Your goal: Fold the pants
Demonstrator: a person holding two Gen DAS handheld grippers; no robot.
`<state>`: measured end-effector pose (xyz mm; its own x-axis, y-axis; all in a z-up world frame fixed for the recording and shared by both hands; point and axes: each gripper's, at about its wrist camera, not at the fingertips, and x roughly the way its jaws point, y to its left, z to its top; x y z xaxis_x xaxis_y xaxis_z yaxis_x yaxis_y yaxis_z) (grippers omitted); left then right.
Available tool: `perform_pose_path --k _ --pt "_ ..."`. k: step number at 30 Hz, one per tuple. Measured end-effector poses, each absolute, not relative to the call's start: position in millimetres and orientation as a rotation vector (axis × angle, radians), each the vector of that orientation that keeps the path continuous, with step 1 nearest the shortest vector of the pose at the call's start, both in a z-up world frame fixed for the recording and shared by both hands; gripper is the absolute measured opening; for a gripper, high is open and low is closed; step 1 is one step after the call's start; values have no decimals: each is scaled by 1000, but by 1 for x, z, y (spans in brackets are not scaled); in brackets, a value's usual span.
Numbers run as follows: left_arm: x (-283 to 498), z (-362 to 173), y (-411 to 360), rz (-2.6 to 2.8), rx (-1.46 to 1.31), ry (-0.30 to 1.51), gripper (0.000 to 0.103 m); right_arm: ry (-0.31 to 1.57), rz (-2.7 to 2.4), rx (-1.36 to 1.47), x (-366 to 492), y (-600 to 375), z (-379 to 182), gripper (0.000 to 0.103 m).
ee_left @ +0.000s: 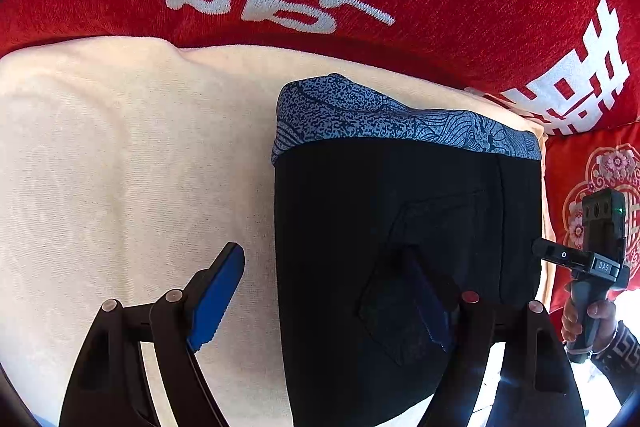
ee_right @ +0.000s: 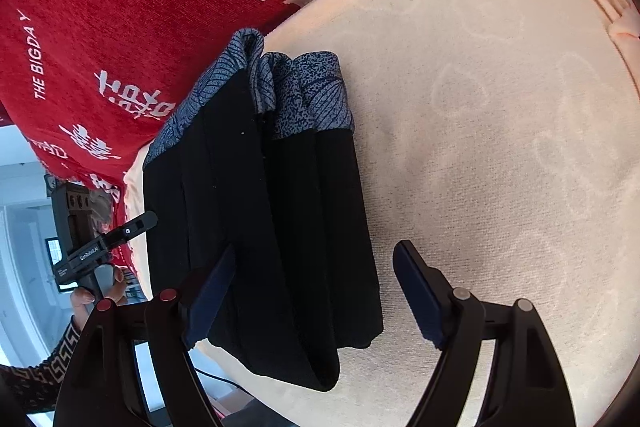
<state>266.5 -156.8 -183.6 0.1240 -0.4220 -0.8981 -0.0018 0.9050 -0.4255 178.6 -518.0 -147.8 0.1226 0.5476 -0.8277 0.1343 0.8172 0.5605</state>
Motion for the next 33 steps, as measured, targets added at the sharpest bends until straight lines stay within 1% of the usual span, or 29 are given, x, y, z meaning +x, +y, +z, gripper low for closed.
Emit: perform_pose_path --k 3,4,5,11,13,16,19,21,22,23,24,25,26,27,29,30,33 --pt "270 -190 -160 -343 -384 1418 82 1441 387 619 181 -522 -152 83" --pt "272 -195 -160 -354 -401 1424 91 1445 404 632 183 -523 -156 83" --pt "274 -198 -160 -354 -406 1429 94 1447 421 642 184 -524 -159 83" --pt "281 -212 -169 -420 -454 1429 95 1410 514 710 197 -531 -169 84" --pt "282 -215 -176 -419 -450 1429 100 1407 540 737 202 -528 -173 84" --pt "283 -220 -186 -418 -459 1436 103 1416 550 763 208 -526 -177 85" --pt "284 -217 -191 -403 -435 1430 103 1422 539 762 209 -525 -176 85" --pt "282 -215 -192 -382 -434 1424 103 1425 527 757 209 -524 -174 82" --pt "280 -213 -192 -375 -432 1416 97 1428 518 750 209 -524 -173 80" --pt "278 -208 -195 -379 -433 1397 88 1433 506 732 208 -523 -172 75" --pt "276 -203 -196 -374 -423 1380 85 1434 500 718 207 -523 -170 68" --pt "272 -196 -200 -370 -399 1359 80 1433 500 717 205 -523 -168 65" --pt "270 -192 -202 -364 -379 1346 76 1431 501 719 205 -521 -166 60" --pt "266 -186 -203 -354 -365 1332 74 1427 510 720 204 -522 -164 56" --pt "261 -177 -199 -344 -364 1315 67 1421 524 728 202 -523 -160 52" --pt "259 -172 -195 -342 -367 1309 65 1419 530 743 201 -525 -158 50" --pt "251 -155 -193 -336 -371 1295 64 1412 565 766 198 -525 -149 49"
